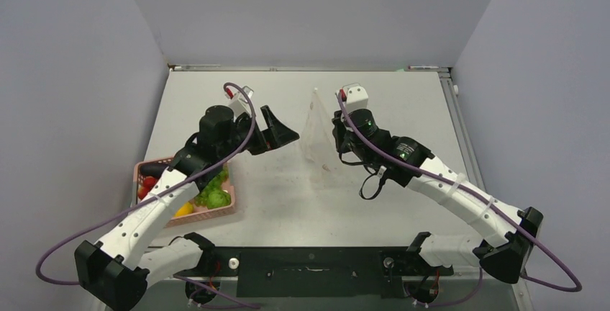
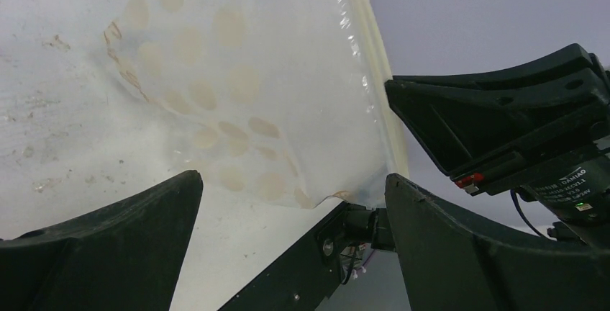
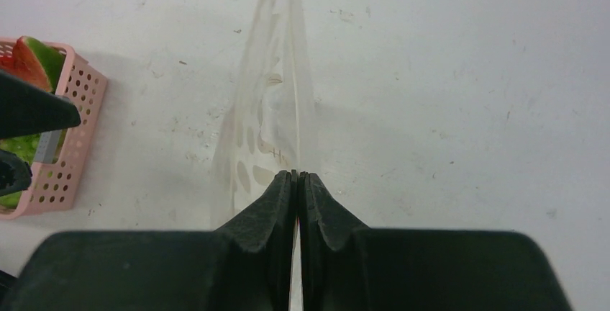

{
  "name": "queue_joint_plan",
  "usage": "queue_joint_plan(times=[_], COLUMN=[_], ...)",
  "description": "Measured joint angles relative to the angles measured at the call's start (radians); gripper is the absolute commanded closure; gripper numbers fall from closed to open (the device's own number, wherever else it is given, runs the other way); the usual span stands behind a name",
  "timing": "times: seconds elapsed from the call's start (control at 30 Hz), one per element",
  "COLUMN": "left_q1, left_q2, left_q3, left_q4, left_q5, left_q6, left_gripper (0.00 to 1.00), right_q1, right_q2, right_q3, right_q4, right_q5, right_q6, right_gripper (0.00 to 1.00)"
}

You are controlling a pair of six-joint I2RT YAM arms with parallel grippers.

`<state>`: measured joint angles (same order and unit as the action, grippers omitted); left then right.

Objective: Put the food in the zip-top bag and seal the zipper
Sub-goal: Open the zipper of the food storage bag at the center of the board.

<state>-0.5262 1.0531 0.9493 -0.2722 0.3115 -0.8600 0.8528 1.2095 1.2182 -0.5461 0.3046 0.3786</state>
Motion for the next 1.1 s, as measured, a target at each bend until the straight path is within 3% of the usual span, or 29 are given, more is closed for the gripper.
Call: queue_joint_plan(times=[0.4, 0.6, 1.1], left_q1=[0.108, 0.097, -0.02], left_q2=[-0.009, -0.009, 0.043], left_q3=[0.055, 0.055, 0.055], left_q4=[-0.016, -0.014, -0.002], left_q5=[0.12, 0.193, 0.187], left_q6=[0.054, 0.051, 0.002], left_gripper=[0.04, 0.0, 0.28], right_q1=[0.138, 0.231, 0.373], right_q2=[0.037, 0.056, 0.119], right_q3=[0.121, 0.123, 0.097], right_q4=[-0.081, -0.087, -0.042], right_q5=[0.11, 0.216, 0.364], right_q6=[-0.148, -0.167, -0.153], right_gripper=[0.95, 0.95, 0.95])
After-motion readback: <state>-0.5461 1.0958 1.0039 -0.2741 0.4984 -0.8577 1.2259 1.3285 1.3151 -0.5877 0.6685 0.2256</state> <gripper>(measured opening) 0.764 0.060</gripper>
